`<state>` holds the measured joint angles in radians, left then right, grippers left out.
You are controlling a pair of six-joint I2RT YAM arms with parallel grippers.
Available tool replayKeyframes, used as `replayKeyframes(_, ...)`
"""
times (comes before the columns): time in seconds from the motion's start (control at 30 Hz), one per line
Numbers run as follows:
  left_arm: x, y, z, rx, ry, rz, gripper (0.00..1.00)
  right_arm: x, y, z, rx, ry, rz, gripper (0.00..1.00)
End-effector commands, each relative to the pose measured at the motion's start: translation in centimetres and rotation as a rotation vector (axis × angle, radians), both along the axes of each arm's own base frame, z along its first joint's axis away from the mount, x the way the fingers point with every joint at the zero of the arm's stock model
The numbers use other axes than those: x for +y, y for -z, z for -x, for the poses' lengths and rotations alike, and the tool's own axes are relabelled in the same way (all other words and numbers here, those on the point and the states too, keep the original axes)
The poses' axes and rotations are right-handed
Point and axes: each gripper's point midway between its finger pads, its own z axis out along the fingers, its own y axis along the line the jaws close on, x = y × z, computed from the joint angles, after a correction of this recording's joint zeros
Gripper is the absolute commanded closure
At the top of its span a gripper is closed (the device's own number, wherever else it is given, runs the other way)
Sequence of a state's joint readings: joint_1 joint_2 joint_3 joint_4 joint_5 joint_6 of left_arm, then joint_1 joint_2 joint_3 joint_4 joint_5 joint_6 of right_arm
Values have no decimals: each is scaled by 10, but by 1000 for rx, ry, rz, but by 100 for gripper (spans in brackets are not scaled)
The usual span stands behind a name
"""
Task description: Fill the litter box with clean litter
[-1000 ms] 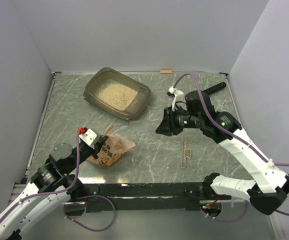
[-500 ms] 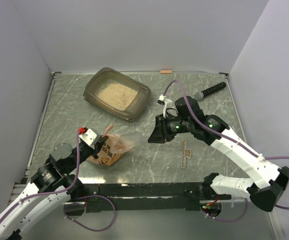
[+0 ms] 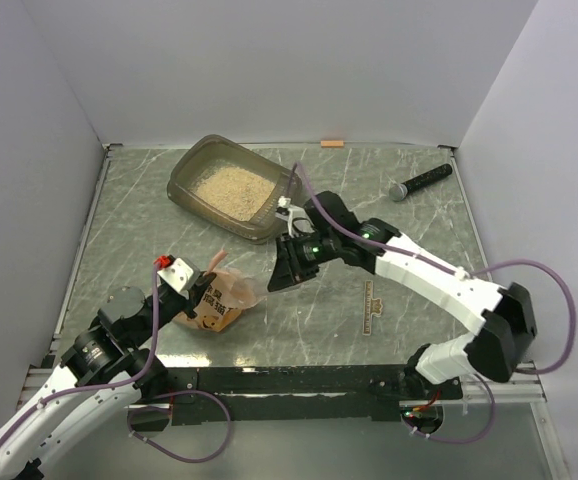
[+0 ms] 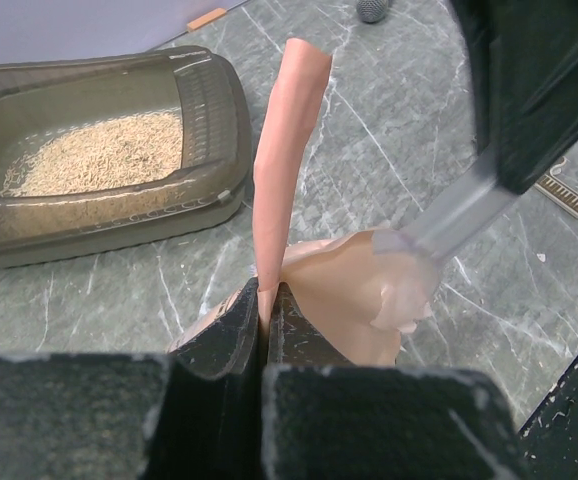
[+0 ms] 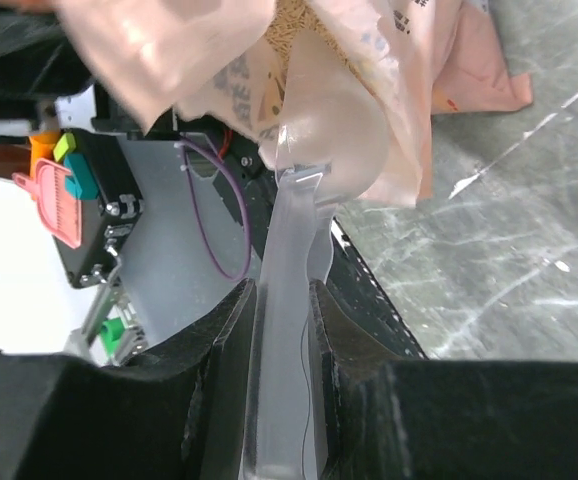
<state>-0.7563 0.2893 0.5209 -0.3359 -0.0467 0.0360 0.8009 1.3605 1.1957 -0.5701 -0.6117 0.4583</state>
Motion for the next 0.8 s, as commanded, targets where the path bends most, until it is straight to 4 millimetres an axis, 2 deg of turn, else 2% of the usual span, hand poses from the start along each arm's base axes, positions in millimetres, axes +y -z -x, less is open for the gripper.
replayKeyframes(0.0,-4,-32,1,-62,12,99,99,23,-11,-1,76,-25,-36,100)
replayKeyframes(0.23,-4,-31,0,-60,7,96,99,33,4,-9,246,101,26,100)
replayKeyframes(0.4,-4,-33,1,-65,12,101,99,30,23,-29,257,210,133,100)
replayKeyframes(0.77,-4,-31,1,-60,12,97,99,54,70,-33,411,195,177,100)
